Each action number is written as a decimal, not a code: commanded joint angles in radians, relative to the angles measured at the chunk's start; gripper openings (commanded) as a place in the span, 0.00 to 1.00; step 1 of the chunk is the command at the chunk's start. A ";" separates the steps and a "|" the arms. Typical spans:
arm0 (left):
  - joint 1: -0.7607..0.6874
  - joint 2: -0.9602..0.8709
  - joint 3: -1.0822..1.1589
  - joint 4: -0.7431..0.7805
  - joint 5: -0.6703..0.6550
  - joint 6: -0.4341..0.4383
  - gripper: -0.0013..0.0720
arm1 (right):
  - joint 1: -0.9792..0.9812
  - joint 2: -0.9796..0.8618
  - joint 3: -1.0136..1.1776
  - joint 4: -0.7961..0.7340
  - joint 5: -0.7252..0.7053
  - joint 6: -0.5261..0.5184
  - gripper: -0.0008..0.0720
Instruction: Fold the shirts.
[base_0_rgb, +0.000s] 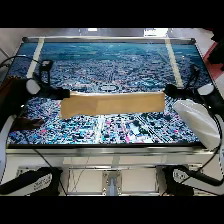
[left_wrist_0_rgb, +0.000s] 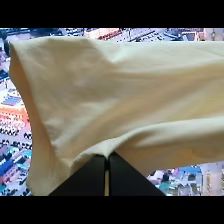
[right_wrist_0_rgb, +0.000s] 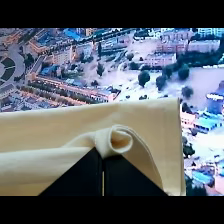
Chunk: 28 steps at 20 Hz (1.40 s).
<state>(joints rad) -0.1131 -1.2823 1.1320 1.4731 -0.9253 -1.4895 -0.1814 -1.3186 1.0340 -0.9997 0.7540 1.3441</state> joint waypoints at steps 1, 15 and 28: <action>-0.027 -0.229 0.065 0.054 0.051 0.006 0.03 | 0.039 -0.197 0.054 0.003 -0.098 0.023 0.04; -0.023 -0.327 0.132 0.048 0.179 -0.074 0.59 | 0.034 -0.298 0.113 -0.023 0.009 0.003 0.12; -0.026 -0.073 0.439 -0.093 0.352 -0.055 0.73 | -0.227 -0.289 0.198 0.068 0.439 -0.138 0.85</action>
<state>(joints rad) -0.1261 -1.3815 1.5555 1.4422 -0.6308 -1.5932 -0.3477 -1.5364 1.2629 -1.0492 1.0821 1.2915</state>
